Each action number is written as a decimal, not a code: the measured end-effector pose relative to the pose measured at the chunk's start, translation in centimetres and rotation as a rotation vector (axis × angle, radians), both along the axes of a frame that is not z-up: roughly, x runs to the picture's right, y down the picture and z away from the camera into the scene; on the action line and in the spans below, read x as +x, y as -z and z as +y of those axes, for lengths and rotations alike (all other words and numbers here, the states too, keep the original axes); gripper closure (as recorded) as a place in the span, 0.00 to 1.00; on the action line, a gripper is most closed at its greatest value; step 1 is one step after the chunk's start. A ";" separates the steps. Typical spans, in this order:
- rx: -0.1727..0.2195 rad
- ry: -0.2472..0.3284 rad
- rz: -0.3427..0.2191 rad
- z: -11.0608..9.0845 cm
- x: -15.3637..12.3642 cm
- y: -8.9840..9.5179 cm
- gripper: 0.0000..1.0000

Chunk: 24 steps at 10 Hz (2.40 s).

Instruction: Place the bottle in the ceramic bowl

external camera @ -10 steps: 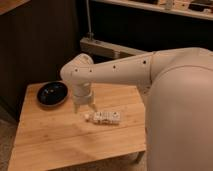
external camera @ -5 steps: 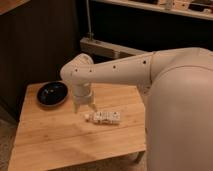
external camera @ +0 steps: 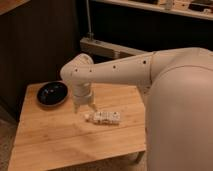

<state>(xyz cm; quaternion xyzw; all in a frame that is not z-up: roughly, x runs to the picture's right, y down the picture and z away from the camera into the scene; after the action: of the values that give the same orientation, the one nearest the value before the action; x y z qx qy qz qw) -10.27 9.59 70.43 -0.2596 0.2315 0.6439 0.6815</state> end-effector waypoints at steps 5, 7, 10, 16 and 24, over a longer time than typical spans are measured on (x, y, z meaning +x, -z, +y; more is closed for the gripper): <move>0.000 0.000 0.000 0.0 0.0 0.0 0.35; 0.000 0.000 0.000 0.0 0.0 0.0 0.35; 0.000 0.000 0.000 0.0 0.0 0.0 0.35; 0.096 -0.007 0.047 -2.1 2.9 1.2 0.35; 0.241 -0.069 0.125 -9.4 15.5 3.3 0.35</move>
<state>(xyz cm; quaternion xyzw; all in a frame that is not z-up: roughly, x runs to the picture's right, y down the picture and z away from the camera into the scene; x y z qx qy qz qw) 5.23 0.18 67.10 -0.1431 0.1853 0.7051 0.6693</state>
